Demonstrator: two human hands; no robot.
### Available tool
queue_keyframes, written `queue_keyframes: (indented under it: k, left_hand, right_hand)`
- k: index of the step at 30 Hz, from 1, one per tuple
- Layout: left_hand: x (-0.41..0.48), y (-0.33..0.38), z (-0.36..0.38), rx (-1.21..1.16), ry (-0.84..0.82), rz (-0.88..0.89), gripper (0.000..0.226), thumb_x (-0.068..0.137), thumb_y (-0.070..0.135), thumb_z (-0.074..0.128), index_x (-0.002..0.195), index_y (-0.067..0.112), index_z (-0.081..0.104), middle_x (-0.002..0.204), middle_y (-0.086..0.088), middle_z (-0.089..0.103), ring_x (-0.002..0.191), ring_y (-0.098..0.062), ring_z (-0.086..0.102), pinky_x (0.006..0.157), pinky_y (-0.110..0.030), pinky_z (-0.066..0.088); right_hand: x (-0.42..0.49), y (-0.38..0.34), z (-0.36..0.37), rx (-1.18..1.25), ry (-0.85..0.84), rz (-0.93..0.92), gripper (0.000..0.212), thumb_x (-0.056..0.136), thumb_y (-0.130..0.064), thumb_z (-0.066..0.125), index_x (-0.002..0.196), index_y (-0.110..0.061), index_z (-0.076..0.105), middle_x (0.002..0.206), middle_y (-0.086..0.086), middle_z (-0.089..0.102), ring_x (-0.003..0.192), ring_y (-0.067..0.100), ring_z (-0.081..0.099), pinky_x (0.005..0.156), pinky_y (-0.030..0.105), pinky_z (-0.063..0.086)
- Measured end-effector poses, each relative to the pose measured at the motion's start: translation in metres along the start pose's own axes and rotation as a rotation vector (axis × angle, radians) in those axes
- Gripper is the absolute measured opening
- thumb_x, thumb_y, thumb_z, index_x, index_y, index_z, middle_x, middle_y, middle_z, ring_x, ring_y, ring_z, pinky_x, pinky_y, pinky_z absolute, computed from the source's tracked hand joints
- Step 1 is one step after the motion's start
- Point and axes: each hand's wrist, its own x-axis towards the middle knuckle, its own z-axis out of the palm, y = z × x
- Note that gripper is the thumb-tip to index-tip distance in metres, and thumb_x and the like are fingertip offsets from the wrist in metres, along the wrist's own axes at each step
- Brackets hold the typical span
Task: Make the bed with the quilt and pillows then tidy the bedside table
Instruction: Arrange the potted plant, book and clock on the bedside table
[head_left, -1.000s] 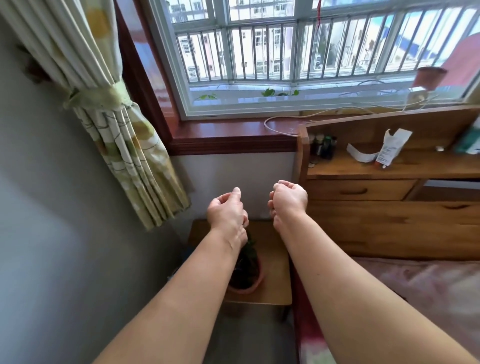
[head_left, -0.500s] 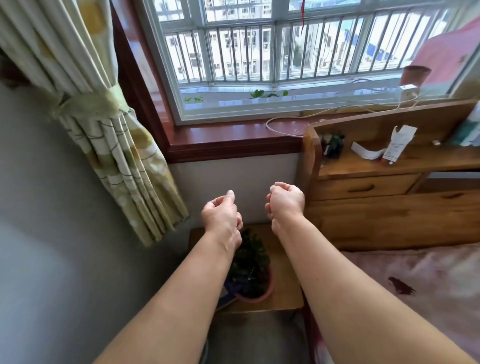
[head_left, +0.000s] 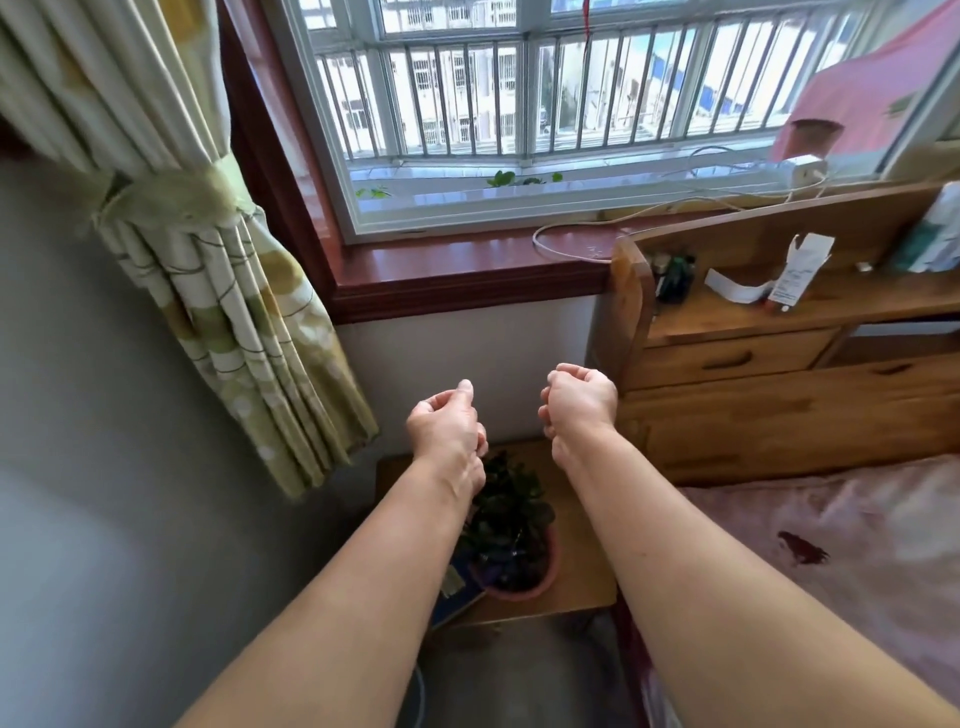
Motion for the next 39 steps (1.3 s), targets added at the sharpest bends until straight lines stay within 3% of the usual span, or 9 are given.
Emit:
queue_keyframes:
  k: [9,17,22,27,31,33,35,36,39]
  left_hand:
    - [0.03,-0.017,-0.029,0.01,0.095,-0.038,0.021,0.093,0.013,0.061,0.079,0.016,0.045,0.056,0.0,0.041,0.027,-0.005,0.026,0.031,-0.014,0.017]
    - [0.058,-0.06,-0.068,0.004,0.299,-0.078,0.024,0.094,0.016,0.061,0.072,0.016,0.049,0.054,0.003,0.041,0.031,-0.005,0.028,0.031,-0.016,0.019]
    - [0.071,-0.11,-0.088,-0.014,0.405,-0.118,0.012,0.094,0.014,0.06,0.084,0.012,0.054,0.056,-0.001,0.043,0.025,-0.004,0.03,0.03,-0.013,0.02]
    - [0.092,-0.158,-0.109,-0.017,0.487,-0.173,0.004,0.096,0.012,0.056,0.093,0.01,0.055,0.062,-0.003,0.045,0.024,-0.004,0.033,0.03,-0.01,0.022]
    - [0.109,-0.187,-0.118,0.05,0.471,-0.261,0.029,0.098,0.003,0.041,0.074,0.018,0.048,0.062,-0.002,0.043,0.037,-0.011,0.041,0.033,-0.011,0.026]
    - [0.119,-0.201,-0.117,0.094,0.444,-0.286,0.035,0.097,-0.002,0.034,0.071,0.017,0.047,0.064,-0.002,0.042,0.049,-0.013,0.038,0.04,-0.018,0.027]
    - [0.125,-0.214,-0.116,0.071,0.42,-0.323,0.036,0.096,-0.003,0.034,0.069,0.015,0.048,0.063,-0.003,0.043,0.051,-0.014,0.038,0.037,-0.015,0.028]
    - [0.127,-0.221,-0.117,0.053,0.413,-0.345,0.033,0.097,-0.001,0.036,0.07,0.014,0.05,0.064,-0.003,0.045,0.051,-0.015,0.04,0.037,-0.014,0.031]
    - [0.134,-0.243,-0.115,0.008,0.315,-0.42,0.016,0.099,0.016,0.047,0.095,0.01,0.061,0.083,-0.006,0.062,0.073,-0.024,0.062,0.064,-0.031,0.054]
  right_hand:
    - [0.023,0.036,-0.006,-0.055,0.029,0.051,0.023,0.092,-0.006,0.044,0.112,-0.01,0.057,0.069,0.002,0.053,0.046,0.012,0.042,0.031,0.013,0.028]
    - [0.06,0.09,-0.026,-0.127,0.054,0.123,0.027,0.093,-0.004,0.043,0.115,-0.007,0.059,0.066,0.003,0.05,0.046,0.013,0.041,0.029,0.01,0.025]
    - [0.091,0.132,-0.054,-0.207,0.093,0.164,0.027,0.093,-0.006,0.044,0.113,-0.012,0.062,0.068,0.001,0.054,0.045,0.012,0.044,0.03,0.012,0.029]
    - [0.121,0.189,-0.063,-0.167,0.082,0.308,0.024,0.094,-0.005,0.045,0.11,-0.013,0.061,0.059,0.002,0.054,0.03,0.007,0.046,0.03,0.013,0.033]
    - [0.13,0.222,-0.067,-0.235,0.079,0.376,0.028,0.097,-0.004,0.043,0.119,-0.009,0.059,0.082,0.005,0.057,0.064,0.016,0.052,0.042,0.016,0.041]
    - [0.129,0.237,-0.068,-0.318,0.068,0.366,0.023,0.098,-0.009,0.043,0.115,-0.009,0.059,0.079,0.001,0.052,0.068,0.017,0.049,0.048,0.018,0.042]
    - [0.128,0.249,-0.071,-0.338,0.085,0.392,0.029,0.1,-0.02,0.043,0.12,-0.005,0.058,0.087,0.003,0.057,0.082,0.022,0.054,0.069,0.026,0.046]
    - [0.13,0.257,-0.074,-0.331,0.082,0.408,0.034,0.1,-0.027,0.043,0.123,-0.006,0.057,0.102,0.006,0.061,0.097,0.025,0.057,0.083,0.03,0.047]
    - [0.134,0.277,-0.076,-0.308,0.005,0.475,0.055,0.099,-0.049,0.038,0.142,-0.014,0.045,0.142,0.009,0.048,0.129,0.028,0.047,0.11,0.045,0.037]
